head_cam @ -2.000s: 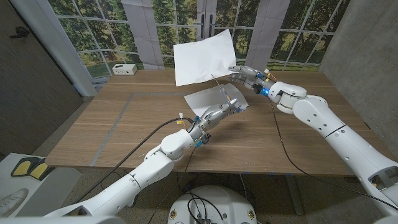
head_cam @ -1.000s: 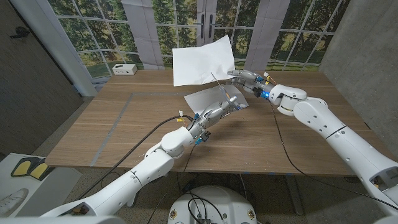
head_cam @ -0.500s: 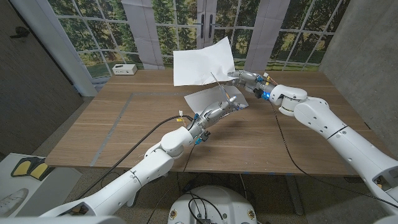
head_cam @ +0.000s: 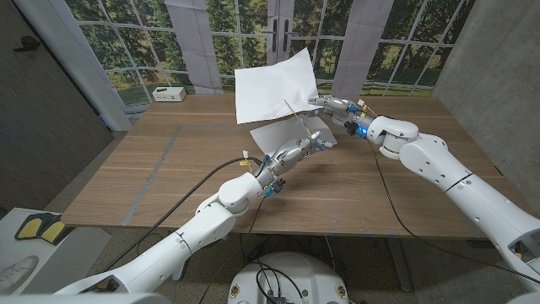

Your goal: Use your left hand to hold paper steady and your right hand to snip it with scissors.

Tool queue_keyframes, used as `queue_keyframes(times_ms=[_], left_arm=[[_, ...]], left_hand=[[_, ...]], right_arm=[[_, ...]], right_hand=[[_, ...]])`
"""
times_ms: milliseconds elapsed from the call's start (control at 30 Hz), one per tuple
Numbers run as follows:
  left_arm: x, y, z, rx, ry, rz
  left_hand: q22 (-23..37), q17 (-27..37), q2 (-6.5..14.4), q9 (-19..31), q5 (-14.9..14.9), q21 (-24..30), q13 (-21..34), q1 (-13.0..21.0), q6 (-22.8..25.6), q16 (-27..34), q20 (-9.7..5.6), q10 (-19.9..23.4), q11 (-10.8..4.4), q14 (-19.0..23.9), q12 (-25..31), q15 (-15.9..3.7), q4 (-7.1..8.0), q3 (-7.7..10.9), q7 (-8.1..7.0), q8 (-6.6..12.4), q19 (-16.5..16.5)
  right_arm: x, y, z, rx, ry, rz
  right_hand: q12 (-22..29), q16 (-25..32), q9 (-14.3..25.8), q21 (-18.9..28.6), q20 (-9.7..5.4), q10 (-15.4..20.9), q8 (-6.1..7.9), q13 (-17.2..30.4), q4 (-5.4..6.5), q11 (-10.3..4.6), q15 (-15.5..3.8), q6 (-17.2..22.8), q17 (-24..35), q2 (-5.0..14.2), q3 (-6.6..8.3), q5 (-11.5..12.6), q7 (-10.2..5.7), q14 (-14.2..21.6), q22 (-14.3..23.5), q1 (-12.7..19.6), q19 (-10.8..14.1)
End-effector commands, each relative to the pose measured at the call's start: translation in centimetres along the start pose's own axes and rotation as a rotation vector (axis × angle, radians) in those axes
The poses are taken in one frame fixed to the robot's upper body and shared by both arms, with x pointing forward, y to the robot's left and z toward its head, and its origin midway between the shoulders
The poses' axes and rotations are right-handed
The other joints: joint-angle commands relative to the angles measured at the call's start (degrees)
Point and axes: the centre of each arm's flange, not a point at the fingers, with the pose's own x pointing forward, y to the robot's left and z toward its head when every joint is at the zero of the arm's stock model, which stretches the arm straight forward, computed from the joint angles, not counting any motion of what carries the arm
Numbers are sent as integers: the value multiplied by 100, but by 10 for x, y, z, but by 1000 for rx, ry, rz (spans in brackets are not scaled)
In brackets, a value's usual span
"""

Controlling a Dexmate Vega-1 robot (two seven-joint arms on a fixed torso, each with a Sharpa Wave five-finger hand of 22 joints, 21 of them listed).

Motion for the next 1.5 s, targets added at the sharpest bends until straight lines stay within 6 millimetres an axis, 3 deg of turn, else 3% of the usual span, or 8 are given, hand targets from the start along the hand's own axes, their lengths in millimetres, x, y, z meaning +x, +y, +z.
queue_keyframes(times_ms=[33, 833, 1500], left_arm=[[0, -1, -2, 2, 9, -3], [-2, -2, -2, 3, 13, -2], [-3, -1, -2, 1, 14, 0]], left_hand=[[21, -5, -64, 31, 1, -24, 11, 7, -107, -9, 53, -10, 6, -6, 1, -318, 53, -15, 66, -6, -12], [23, -6, -44, 49, -24, -34, -23, -6, -149, -2, 55, -42, 36, -16, -15, -305, 104, 30, 106, 16, -12], [25, 4, 341, 46, -114, -29, -8, 256, -94, 22, 47, 4, 7, 3, 27, -318, 94, 247, 88, 43, 22]], right_arm=[[-3, 0, 0, 0, -9, 19], [-2, 3, 3, -1, -12, 37], [-2, 6, 5, -4, -16, 42]], right_hand=[[-6, -19, 18, 58, -249, 73, -14, -1, 16, -90, -7, -7, 42, 30, 39, 4, -47, -43, 0, 17, -62], [-18, -74, 11, 240, -258, 87, -4, 11, 7, -84, -10, -5, 81, 32, 37, -27, -49, -38, -70, 7, -112], [-35, -99, 5, 375, -258, 89, 0, 16, 4, -95, -9, 2, 107, 31, 36, -45, -32, 12, -136, 1, -170]])
